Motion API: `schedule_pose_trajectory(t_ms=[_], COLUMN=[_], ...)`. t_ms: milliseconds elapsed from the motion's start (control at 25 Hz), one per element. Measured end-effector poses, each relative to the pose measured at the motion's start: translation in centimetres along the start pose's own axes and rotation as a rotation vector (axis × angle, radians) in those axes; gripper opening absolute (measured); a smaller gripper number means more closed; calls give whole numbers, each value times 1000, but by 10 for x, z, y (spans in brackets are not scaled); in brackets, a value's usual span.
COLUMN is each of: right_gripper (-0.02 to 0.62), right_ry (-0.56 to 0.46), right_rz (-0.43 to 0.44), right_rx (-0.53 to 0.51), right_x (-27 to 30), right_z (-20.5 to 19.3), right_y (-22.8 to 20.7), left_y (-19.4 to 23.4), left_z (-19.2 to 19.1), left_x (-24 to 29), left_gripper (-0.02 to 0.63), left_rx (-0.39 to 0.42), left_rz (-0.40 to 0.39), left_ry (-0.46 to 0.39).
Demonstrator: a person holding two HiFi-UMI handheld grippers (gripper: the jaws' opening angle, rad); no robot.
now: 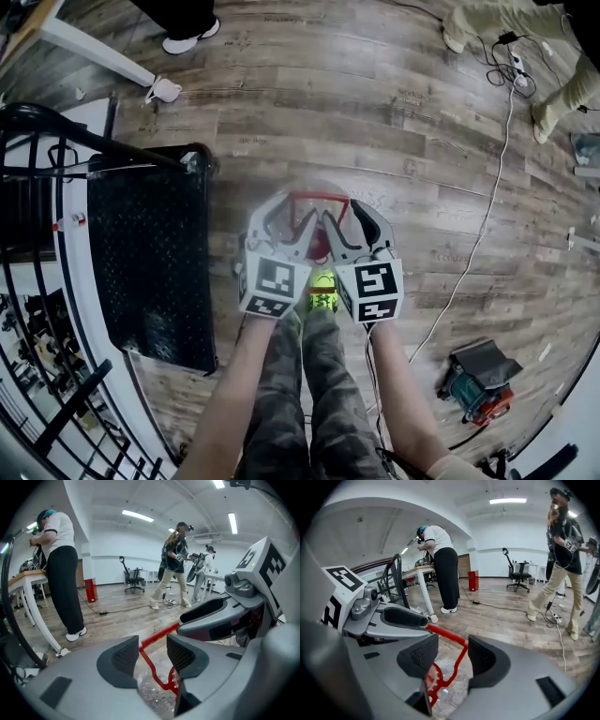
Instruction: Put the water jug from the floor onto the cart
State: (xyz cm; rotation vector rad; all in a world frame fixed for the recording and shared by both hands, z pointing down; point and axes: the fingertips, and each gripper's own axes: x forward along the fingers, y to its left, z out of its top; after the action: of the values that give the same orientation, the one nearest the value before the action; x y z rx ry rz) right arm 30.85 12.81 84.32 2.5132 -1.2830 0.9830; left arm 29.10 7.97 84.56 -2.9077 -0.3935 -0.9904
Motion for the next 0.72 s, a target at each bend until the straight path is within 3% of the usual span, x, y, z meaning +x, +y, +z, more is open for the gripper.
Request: schedule_pose_trajectory(t_ms=[720], right_gripper=[178], right_ry=[52], right_rz=[-36], right_rx=[50], right_x=[35], right_z=[-29], right_y=[-16], left_y=[17], left_z=[-32], left_x=[33], left_gripper=[164], left_rx=[5], left_rz=[-4], left_ry=[53])
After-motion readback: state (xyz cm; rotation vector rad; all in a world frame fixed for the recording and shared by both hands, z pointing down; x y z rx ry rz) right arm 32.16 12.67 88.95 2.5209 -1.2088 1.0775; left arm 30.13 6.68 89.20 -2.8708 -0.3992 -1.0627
